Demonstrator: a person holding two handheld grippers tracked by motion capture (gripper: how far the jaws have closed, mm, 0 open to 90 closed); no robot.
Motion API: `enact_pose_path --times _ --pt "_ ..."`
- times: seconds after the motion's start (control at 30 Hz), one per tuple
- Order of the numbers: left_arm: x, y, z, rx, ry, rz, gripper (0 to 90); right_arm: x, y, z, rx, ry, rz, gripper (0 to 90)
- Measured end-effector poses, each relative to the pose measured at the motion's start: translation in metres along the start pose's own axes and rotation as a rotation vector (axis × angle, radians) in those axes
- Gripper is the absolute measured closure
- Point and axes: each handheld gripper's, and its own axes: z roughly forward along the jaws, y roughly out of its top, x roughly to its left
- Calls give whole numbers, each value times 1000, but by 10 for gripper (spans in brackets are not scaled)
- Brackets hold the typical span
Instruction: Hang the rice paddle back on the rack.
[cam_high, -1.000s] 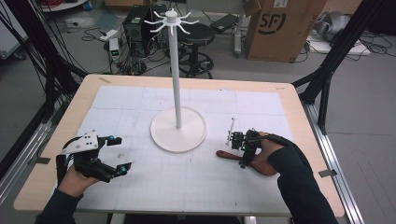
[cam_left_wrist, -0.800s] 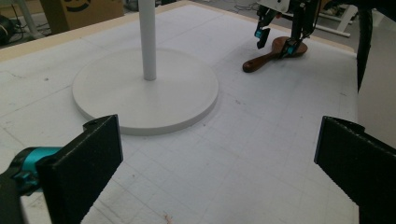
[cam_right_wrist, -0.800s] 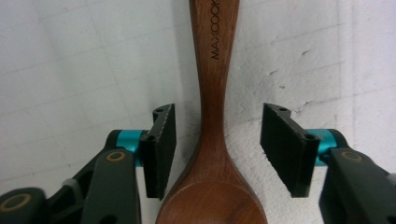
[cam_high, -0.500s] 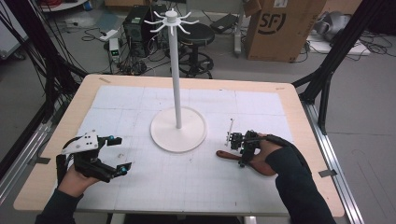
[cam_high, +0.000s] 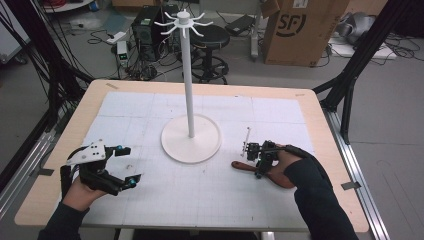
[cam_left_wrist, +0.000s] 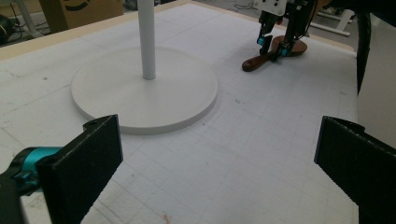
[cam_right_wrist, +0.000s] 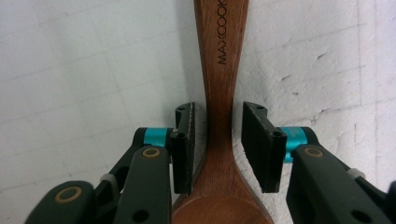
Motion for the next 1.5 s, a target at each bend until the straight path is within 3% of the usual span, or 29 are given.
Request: enact_pose_path --times 0.1,0.33,0.73,0.8,0.93,1.2,1.33,1.5 --pt "0 0 0 1 -2 0 17 0 0 0 -5 -14 -20 674" --pt "0 0 1 0 -3 1 17 1 0 1 -14 -2 -12 767" --pt "-1 0 1 5 -2 2 17 2 -1 2 -23 -3 2 768" --pt "-2 0 1 4 -6 2 17 2 -1 2 -20 -23 -13 767" --pt "-3 0 3 10 -3 6 17 1 -3 2 -30 -2 26 769" --pt "-3 0 3 10 -1 4 17 0 -2 2 -21 4 39 786" --pt "-3 0 3 11 -1 4 17 -5 -7 2 -52 32 54 788" --pt "-2 -1 3 13 0 2 17 -10 -15 -2 -113 74 121 788"
